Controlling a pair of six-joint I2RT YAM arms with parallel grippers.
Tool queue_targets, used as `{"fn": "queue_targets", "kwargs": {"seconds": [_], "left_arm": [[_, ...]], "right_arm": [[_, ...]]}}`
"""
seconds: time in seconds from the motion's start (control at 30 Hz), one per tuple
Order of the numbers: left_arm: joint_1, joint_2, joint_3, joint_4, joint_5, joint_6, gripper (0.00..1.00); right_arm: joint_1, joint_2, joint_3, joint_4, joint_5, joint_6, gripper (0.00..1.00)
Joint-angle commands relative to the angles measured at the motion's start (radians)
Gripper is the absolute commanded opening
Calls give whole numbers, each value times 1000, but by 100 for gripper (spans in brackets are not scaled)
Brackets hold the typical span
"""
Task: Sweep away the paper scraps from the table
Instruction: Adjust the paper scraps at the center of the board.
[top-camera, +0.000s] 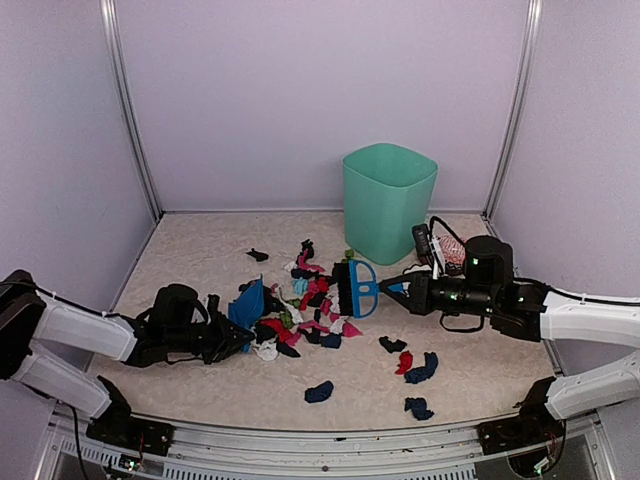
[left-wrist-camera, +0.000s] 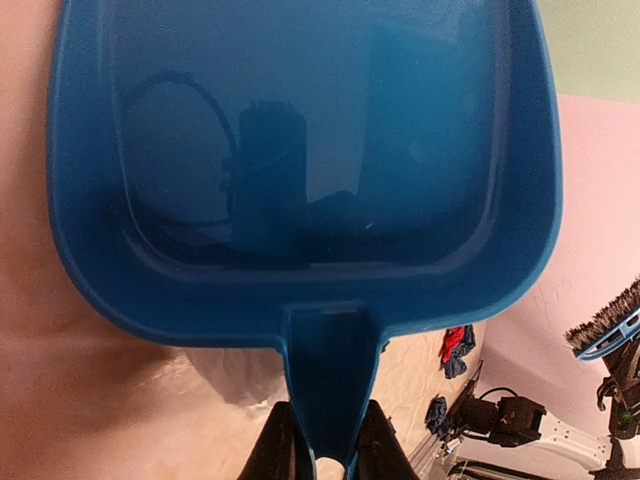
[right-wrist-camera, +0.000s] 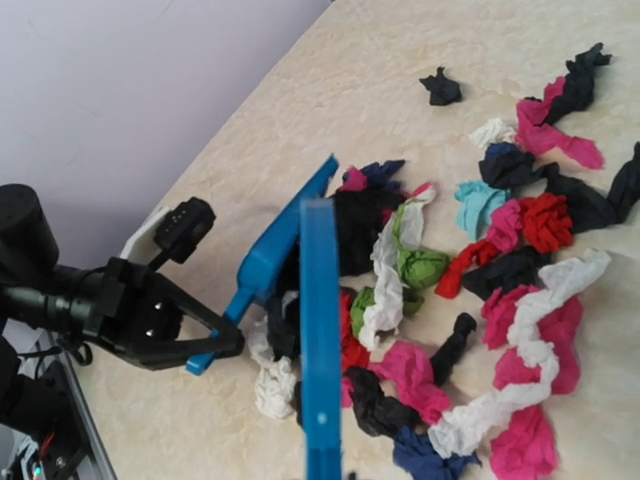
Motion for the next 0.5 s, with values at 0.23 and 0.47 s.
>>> {"fn": "queue_targets", "kwargs": {"seconds": [0.23, 0.47], "left_arm": [[-128, 275, 245, 197, 41, -40, 0], [-164, 175, 379, -66, -23, 49, 0]], "right_arm": [[-7, -125, 23, -135, 77, -39, 0], [-7, -183, 67, -198, 136, -73, 0]]}}
